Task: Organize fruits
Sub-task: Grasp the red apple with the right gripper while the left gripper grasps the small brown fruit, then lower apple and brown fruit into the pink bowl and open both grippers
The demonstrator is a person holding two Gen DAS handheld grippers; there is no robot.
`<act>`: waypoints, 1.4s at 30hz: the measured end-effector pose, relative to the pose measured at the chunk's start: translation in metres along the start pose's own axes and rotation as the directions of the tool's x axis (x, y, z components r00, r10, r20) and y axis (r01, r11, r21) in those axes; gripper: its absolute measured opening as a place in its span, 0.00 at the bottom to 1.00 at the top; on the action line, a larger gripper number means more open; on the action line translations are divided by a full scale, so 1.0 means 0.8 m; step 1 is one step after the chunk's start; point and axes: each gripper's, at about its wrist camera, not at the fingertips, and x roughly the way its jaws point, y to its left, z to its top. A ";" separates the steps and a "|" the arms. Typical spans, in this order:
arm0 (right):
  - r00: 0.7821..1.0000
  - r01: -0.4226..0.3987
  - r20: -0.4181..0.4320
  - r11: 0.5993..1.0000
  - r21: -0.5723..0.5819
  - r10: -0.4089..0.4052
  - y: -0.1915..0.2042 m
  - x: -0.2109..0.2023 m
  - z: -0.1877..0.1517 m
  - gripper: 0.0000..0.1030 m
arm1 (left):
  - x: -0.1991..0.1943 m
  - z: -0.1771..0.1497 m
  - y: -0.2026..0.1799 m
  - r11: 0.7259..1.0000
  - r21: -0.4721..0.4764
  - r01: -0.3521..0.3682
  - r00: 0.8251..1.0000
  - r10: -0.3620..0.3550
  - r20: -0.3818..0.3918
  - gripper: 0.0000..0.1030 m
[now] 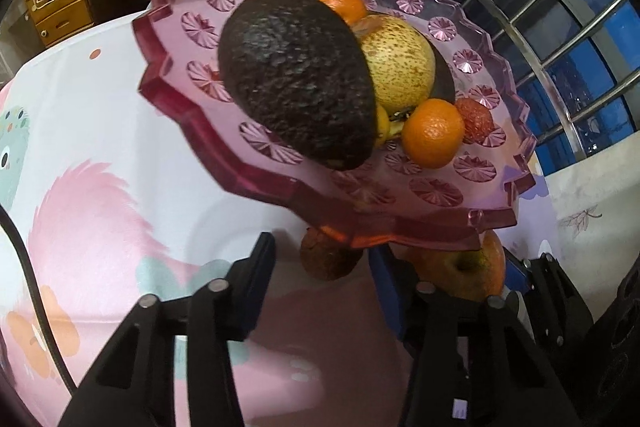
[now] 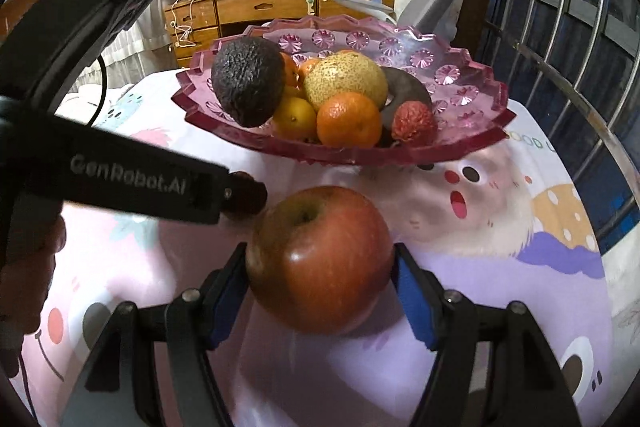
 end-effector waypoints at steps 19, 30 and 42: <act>0.993 -0.083 -0.081 0.996 0.013 0.084 -0.006 -0.021 -0.013 0.66 | -0.025 -0.027 0.013 0.996 -0.081 -0.035 0.999 0.032 -0.035 0.29; 0.992 -0.120 0.032 0.992 -0.030 0.121 -0.037 -0.102 0.039 0.66 | -0.113 -0.050 0.015 0.985 -0.166 -0.045 0.997 0.053 0.048 0.29; 0.981 -0.095 0.167 0.995 -0.043 0.101 -0.096 -0.105 0.126 0.66 | -0.133 0.021 -0.042 0.989 -0.143 -0.033 0.982 0.059 0.177 0.29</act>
